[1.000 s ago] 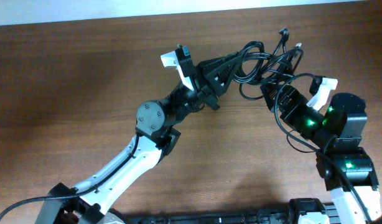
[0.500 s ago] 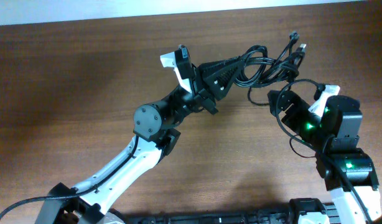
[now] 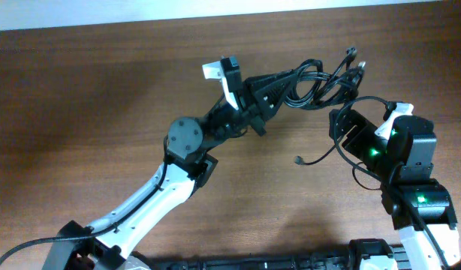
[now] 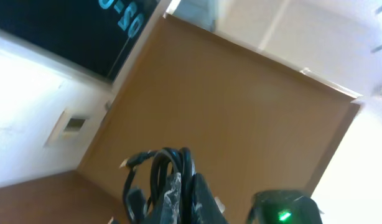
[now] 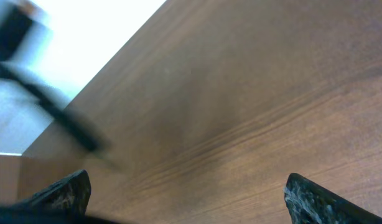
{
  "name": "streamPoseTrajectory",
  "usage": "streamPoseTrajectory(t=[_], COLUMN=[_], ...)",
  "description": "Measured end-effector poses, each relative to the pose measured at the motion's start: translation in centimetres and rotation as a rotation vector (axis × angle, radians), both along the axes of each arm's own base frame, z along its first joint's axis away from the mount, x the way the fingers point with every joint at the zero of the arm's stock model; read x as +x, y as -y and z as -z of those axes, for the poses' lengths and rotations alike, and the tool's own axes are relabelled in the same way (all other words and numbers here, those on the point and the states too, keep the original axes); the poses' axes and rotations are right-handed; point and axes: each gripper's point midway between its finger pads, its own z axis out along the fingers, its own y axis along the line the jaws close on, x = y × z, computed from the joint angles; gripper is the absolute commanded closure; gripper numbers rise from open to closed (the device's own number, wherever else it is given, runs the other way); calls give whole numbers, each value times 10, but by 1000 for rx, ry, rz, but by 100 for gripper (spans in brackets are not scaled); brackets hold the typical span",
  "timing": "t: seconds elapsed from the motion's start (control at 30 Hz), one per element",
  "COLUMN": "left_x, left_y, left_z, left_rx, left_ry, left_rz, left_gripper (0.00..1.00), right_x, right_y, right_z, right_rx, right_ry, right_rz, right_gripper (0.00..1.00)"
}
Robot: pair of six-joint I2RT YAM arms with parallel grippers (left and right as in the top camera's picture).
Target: Untangle cables
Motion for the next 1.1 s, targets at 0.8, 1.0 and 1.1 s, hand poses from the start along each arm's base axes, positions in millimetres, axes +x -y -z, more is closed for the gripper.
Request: streamPoseTrajectory(t=[0.8,1.0,1.1], left_x=[46,46,45], left_y=[-21,-19,-19], left_z=[70,104,102], left_rx=[210,274,264], left_ry=[-235,-403,-413], left_rz=[-60,-29,-14], left_gripper=[100,100,100], right_x=[-17,-18,-18], right_y=[-27,-27,-27], right_z=[-66,-64,-64], right_rx=[-183,-298,-347], right_ry=[332,353,367], right_rz=[-275,-339,-365], right_gripper=[1,0,0])
